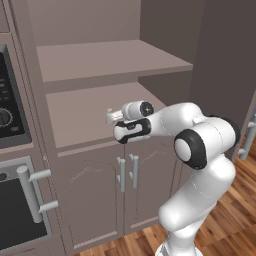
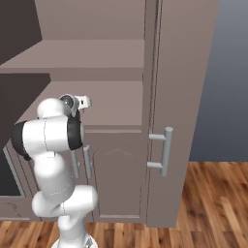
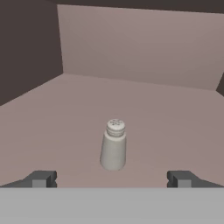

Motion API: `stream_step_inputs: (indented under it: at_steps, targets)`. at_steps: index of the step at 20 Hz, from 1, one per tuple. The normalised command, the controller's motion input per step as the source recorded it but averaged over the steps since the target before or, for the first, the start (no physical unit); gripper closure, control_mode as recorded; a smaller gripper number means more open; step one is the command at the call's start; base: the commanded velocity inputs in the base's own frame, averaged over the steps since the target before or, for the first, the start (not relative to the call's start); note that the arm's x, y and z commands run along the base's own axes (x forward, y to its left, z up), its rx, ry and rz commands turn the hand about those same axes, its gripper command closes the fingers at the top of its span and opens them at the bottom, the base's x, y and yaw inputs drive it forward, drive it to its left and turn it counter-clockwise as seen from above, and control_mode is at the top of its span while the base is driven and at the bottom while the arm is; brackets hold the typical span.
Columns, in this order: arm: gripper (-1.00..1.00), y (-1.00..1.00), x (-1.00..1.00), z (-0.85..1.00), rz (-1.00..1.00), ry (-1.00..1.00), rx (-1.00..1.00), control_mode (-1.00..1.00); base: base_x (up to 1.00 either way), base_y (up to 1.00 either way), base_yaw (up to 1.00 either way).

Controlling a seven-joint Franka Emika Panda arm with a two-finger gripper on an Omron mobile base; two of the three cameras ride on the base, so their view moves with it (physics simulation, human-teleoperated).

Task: Collect the turmeric, ketchup, and shaker from the cabinet and place them next to the stove.

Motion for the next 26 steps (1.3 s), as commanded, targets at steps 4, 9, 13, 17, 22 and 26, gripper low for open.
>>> stream_step_inputs:
  at_steps: [4,9,13,17,22,26]
  targets:
    - [-1.00,0.08,0.23,0.00,0.00,0.00,0.00,-1.00,0.00,0.00,0.00]
    - [-1.00,0.05,0.22,-0.06,0.00,0.00,0.00,-1.00,0.00,0.00,0.00]
    - [-1.00,0.00,0.13,-0.12,0.00,0.00,0.00,-1.00,0.00,0.00,0.00]
    - [-1.00,0.00,0.08,-0.16,0.00,0.01,0.00,-1.00,0.00,0.00,0.00]
    - [-1.00,0.00,0.08,-0.10,0.00,0.01,0.00,-1.00,0.00,0.00,0.00]
    - [-1.00,0.00,0.14,-0.02,0.00,0.00,0.00,-1.00,0.00,0.00,0.00]
